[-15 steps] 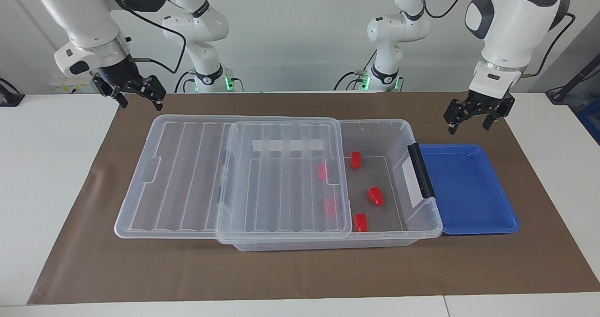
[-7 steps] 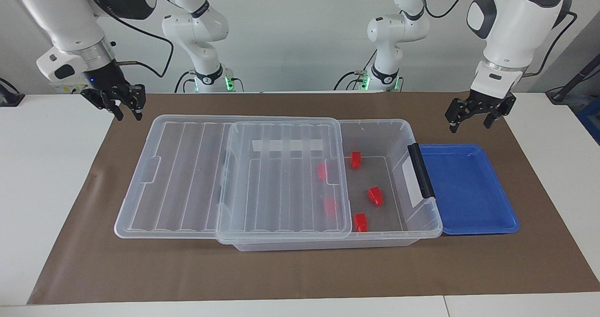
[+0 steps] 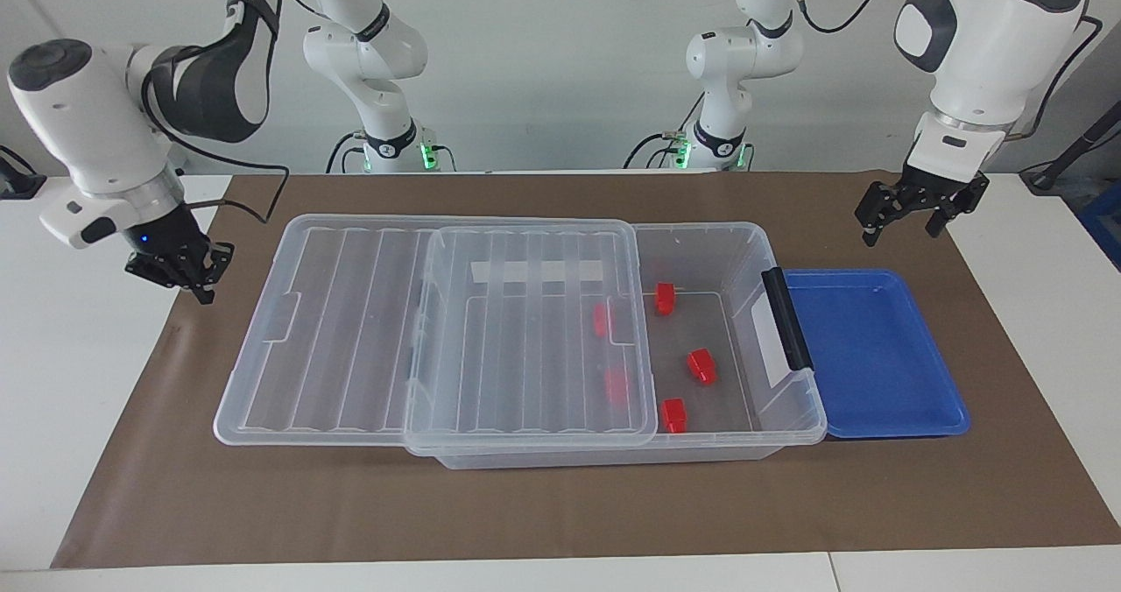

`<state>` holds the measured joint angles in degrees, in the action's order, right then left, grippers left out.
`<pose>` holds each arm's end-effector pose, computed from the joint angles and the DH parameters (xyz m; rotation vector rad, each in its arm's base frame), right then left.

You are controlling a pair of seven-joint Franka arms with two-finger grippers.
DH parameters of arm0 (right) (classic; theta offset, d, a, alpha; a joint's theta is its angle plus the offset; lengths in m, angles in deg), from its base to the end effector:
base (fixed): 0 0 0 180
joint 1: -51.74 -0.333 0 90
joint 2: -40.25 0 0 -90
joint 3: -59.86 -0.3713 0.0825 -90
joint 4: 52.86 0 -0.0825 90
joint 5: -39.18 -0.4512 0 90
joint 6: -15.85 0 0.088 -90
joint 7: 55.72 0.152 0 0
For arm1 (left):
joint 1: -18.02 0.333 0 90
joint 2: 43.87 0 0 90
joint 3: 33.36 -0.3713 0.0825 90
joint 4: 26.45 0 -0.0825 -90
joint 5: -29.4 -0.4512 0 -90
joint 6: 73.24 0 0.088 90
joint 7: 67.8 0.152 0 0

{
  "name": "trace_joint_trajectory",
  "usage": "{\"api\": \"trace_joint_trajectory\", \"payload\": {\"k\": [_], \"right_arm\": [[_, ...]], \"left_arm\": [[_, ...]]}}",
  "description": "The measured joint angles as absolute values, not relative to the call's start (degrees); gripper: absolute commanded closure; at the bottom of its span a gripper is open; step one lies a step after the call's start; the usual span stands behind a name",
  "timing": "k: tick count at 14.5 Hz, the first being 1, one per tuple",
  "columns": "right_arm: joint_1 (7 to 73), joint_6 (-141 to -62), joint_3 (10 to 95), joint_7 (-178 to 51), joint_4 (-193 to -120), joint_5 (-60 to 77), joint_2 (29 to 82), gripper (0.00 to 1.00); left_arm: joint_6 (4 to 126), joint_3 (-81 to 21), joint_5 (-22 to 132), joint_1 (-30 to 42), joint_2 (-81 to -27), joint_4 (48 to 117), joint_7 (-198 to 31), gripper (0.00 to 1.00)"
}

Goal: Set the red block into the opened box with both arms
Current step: 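Reach the right gripper to the slid-open clear lid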

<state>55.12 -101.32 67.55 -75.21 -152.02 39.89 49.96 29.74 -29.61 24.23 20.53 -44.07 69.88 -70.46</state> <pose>0.6939 -0.1322 0.4806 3.0545 0.2378 0.2030 0.6461 -0.0024 0.5940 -3.0516 -0.0145 -0.1765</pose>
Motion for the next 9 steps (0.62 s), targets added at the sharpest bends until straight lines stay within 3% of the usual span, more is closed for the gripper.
{"api": "trace_joint_trajectory", "payload": {"k": [3, 9], "right_arm": [[54.8, -104.8, 67.1, -75.2, -151.9, 38.8, 53.3, 1.00], [53.4, -104.9, 66.4, -74.9, -151.3, 34.6, 53.7, 1.00]], "left_arm": [[29.7, -29.6, 24.3, 20.4, -44.1, 69.9, -70.5, 0.00], [29.7, -31.4, 24.4, 17.6, -44.1, 69.9, -70.3, 0.00]]}}
